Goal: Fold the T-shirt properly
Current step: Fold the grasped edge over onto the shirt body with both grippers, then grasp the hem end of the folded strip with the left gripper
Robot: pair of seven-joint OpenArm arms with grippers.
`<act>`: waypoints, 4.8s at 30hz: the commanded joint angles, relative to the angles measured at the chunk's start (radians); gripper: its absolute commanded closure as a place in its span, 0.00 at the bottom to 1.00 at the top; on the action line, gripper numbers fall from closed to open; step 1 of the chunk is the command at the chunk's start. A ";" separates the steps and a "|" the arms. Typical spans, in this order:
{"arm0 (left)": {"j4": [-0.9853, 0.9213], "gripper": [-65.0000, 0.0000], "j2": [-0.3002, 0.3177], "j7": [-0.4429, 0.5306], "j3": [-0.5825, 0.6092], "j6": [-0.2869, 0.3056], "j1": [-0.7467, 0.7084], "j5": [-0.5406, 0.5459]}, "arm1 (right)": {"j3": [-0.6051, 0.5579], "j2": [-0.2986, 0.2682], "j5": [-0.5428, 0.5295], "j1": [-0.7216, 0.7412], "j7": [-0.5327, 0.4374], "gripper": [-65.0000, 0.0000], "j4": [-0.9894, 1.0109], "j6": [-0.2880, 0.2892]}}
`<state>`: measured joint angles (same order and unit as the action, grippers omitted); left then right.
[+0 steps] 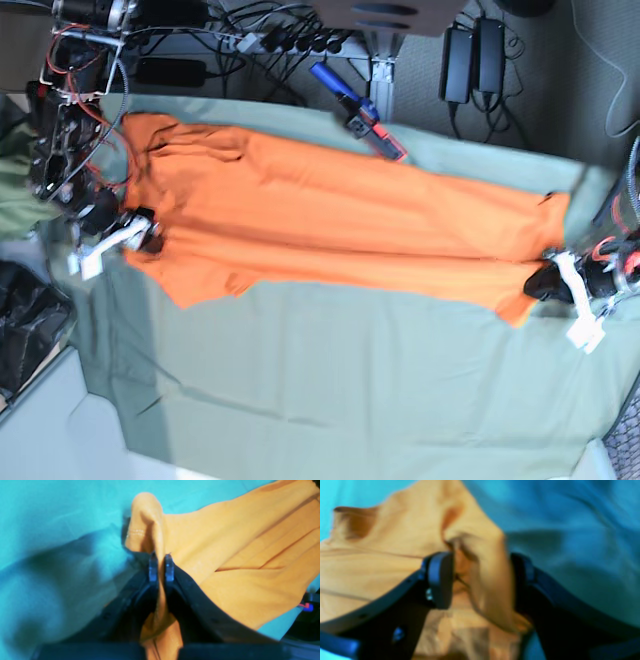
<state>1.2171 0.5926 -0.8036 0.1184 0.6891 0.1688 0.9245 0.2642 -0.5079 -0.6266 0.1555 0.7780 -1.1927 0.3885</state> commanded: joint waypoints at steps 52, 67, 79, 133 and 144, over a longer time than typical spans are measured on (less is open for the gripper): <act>0.155 1.00 0.051 -0.113 -0.008 0.009 -0.027 0.118 | -0.132 0.107 0.033 0.161 0.041 1.00 -0.073 0.090; 0.203 0.86 0.059 -0.092 -0.008 0.009 -0.043 0.054 | 0.022 0.079 -0.003 -0.253 0.068 1.00 -0.472 0.090; 0.203 0.47 0.059 -0.118 -0.008 0.009 -0.112 0.070 | 0.049 0.079 -0.010 -0.392 0.064 0.57 -0.524 0.090; 0.095 0.67 -0.080 -0.015 -0.163 0.009 -0.166 0.153 | 0.049 0.143 -0.010 -0.401 0.057 0.44 -0.524 0.090; 0.095 0.56 -0.137 0.039 -0.164 0.009 -0.160 0.100 | 0.049 0.143 -0.010 -0.401 0.060 0.44 -0.524 0.090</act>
<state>1.3006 0.4427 -0.7853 -0.0383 0.6891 -0.0124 1.0012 0.3050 -0.3519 -0.6277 -0.2501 0.8505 -1.7000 0.3885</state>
